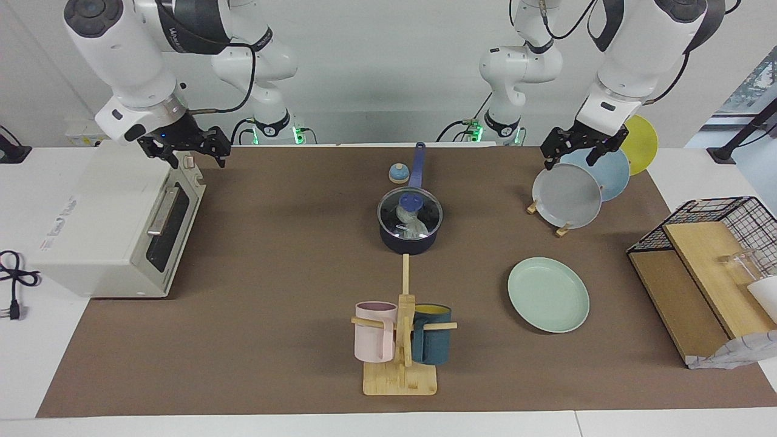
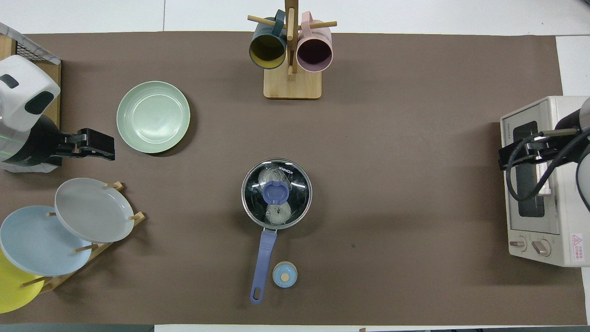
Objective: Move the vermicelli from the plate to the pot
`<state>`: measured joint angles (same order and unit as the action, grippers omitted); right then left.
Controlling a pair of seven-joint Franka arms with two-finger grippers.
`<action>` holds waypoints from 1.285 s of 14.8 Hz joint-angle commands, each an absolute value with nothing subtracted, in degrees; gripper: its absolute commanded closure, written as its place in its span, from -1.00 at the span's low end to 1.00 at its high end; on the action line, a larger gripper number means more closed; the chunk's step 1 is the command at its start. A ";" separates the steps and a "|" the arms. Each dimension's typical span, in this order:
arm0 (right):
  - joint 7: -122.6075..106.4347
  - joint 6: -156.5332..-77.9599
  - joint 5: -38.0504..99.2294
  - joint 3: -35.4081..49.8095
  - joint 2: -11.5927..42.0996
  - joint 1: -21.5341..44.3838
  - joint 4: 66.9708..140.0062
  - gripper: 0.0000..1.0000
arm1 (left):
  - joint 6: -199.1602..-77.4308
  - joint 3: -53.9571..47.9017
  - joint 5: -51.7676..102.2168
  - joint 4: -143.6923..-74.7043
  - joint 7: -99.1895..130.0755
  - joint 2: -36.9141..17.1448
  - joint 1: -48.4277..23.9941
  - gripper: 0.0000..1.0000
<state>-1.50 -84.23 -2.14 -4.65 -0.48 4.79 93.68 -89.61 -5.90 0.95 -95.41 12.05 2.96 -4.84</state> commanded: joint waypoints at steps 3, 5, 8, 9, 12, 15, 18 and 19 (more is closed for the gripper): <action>-2.46 -85.60 -1.05 -4.22 -1.67 3.52 93.52 -1.00 | -89.12 -6.33 1.49 -95.62 12.39 3.60 -4.04 -1.00; -2.02 -85.96 -1.23 -4.04 -1.41 3.69 92.03 -1.00 | -89.21 -6.33 1.49 -95.71 12.39 3.60 -4.04 -1.00; -2.11 -85.61 -1.41 -4.22 -1.32 3.43 91.93 -1.00 | -89.21 -6.33 1.49 -95.63 12.39 3.60 -4.04 -1.00; -2.11 -85.52 -1.41 -4.31 -1.32 3.34 92.02 -1.00 | -89.21 -6.33 1.49 -95.63 12.39 3.60 -4.04 -1.00; -2.11 -85.78 -1.23 -4.39 -1.32 3.34 92.02 -1.00 | -89.21 -6.33 1.49 -95.63 12.39 3.60 -4.04 -1.00; -2.28 -86.04 -1.05 -4.31 -1.32 3.43 92.02 -1.00 | -89.21 -6.33 1.49 -95.63 12.39 3.60 -4.04 -1.00; -2.37 -86.13 -0.88 -4.13 -1.23 3.52 91.85 -1.00 | -89.21 -6.33 1.49 -95.63 12.39 3.60 -4.04 -1.00; -2.29 -86.83 -0.18 -4.13 -1.23 3.52 91.85 -1.00 | -89.21 -6.33 1.49 -95.71 12.39 3.60 -4.04 -1.00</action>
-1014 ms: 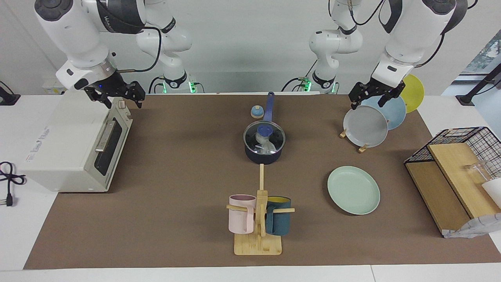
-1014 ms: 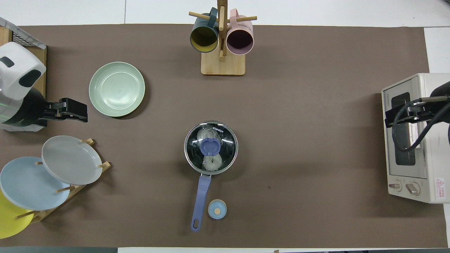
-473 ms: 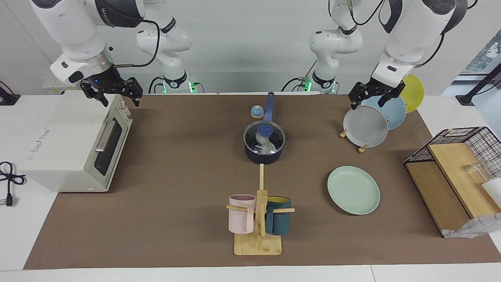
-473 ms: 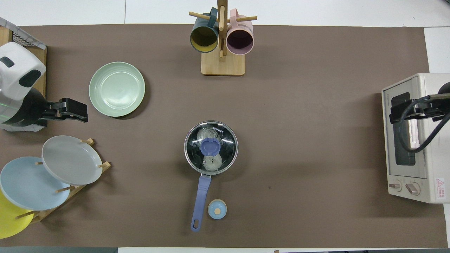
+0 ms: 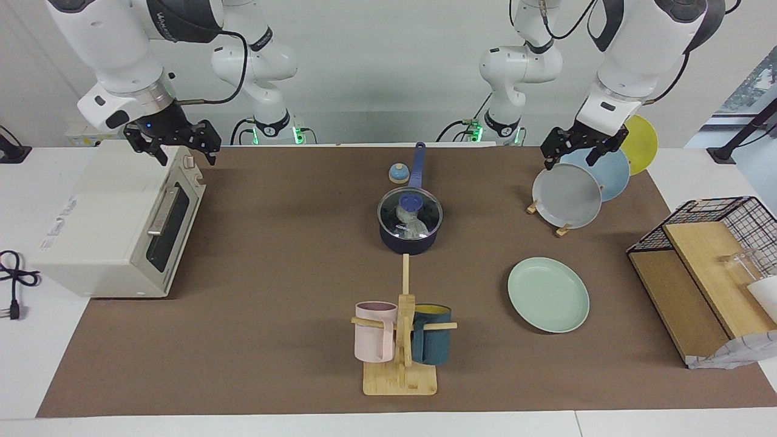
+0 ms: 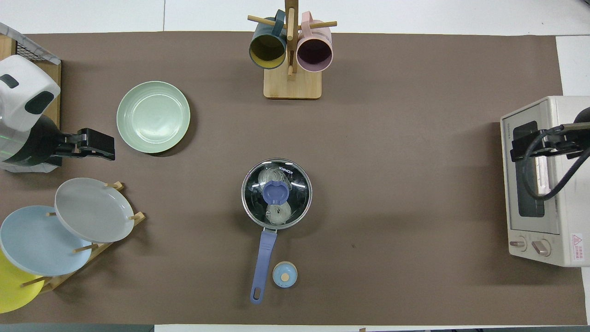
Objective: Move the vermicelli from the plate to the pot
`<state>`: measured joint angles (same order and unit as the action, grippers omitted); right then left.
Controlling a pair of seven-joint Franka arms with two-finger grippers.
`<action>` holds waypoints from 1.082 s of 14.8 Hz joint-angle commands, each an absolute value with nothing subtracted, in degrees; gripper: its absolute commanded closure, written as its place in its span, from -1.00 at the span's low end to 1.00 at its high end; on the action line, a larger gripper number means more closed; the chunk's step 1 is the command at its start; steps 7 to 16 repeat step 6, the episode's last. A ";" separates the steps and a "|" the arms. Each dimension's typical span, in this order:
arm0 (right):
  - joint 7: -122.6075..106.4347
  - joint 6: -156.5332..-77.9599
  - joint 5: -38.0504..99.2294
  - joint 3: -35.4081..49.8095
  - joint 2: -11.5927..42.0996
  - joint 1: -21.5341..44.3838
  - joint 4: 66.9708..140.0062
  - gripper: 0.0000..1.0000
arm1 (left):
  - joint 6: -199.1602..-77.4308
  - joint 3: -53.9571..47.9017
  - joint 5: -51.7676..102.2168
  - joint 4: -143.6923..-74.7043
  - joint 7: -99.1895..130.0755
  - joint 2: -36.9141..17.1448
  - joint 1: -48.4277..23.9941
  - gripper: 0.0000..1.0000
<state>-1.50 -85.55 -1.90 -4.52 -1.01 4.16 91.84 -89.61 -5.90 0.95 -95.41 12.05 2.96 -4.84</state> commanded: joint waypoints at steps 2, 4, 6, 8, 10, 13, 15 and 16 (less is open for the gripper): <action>-2.46 -87.28 0.27 -4.13 -1.23 3.43 91.85 -1.00 | -89.21 -6.33 1.49 -95.63 12.39 3.69 -4.04 -1.00; -2.46 -87.10 -0.17 -4.04 -1.23 3.60 91.85 -1.00 | -89.21 -6.33 1.49 -95.71 12.39 3.60 -4.04 -1.00; -2.46 -87.01 -0.26 -4.04 -1.23 3.60 91.85 -1.00 | -89.21 -6.33 1.49 -95.63 12.39 3.69 -4.04 -1.00; -2.46 -87.01 -0.26 -4.04 -1.23 3.60 91.85 -1.00 | -89.21 -6.33 1.49 -95.63 12.39 3.69 -4.04 -1.00; -2.46 -87.01 -0.26 -4.04 -1.23 3.60 91.85 -1.00 | -89.21 -6.33 1.49 -95.63 12.39 3.69 -4.04 -1.00; -2.46 -87.01 -0.26 -4.04 -1.23 3.60 91.85 -1.00 | -89.21 -6.33 1.49 -95.63 12.39 3.69 -4.04 -1.00; -2.46 -87.01 -0.26 -4.04 -1.23 3.60 91.85 -1.00 | -89.21 -6.33 1.49 -95.63 12.39 3.69 -4.04 -1.00; -2.46 -87.01 -0.26 -4.04 -1.23 3.60 91.85 -1.00 | -89.21 -6.33 1.49 -95.63 12.39 3.69 -4.04 -1.00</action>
